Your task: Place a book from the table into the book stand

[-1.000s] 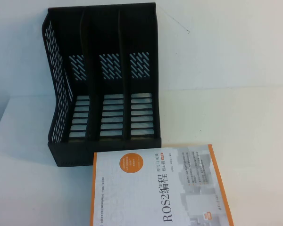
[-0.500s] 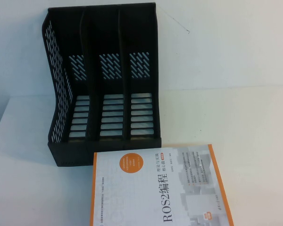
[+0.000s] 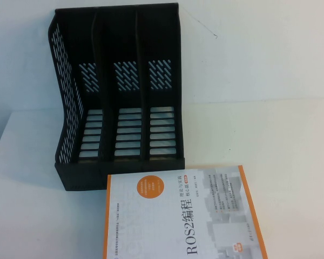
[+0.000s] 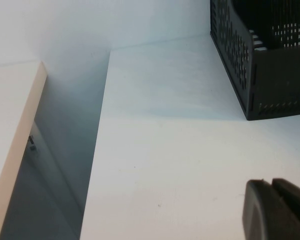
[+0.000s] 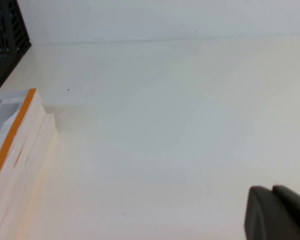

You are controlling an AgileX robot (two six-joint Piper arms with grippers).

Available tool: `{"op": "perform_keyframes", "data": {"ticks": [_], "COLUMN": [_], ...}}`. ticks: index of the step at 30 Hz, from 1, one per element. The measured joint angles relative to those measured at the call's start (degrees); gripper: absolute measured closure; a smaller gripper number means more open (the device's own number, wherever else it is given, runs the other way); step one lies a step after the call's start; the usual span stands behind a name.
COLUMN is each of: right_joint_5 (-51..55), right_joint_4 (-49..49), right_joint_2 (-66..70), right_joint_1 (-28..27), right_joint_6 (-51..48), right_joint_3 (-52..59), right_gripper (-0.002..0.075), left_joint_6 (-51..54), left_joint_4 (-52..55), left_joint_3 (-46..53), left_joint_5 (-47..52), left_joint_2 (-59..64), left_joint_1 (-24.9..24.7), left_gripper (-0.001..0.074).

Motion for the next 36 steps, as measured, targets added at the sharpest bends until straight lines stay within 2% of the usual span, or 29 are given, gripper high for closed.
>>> {"op": "perform_keyframes", "data": {"ticks": [21,31,36], "right_joint_5": [-1.64,-19.19,-25.09], "right_joint_4": [1.11,1.11,1.24], "right_joint_2": [0.0,0.0,0.0], "right_joint_1": [0.0,0.0,0.0], "right_joint_6": [0.0,0.0,0.0], "right_joint_3": [0.1,0.19,0.19], "right_gripper": [0.0726,0.0726,0.0726], "left_joint_6": [0.0,0.22,0.3], "left_joint_4": [-1.0,-1.0,-1.0], "left_joint_3": [0.0,0.0,0.0], "left_joint_5": [-1.58,-17.31,-20.34], "left_joint_2": [0.0,0.0,0.0], "left_joint_1": [0.0,0.0,0.0], "left_gripper": [0.0738,0.0738,0.0738]}}
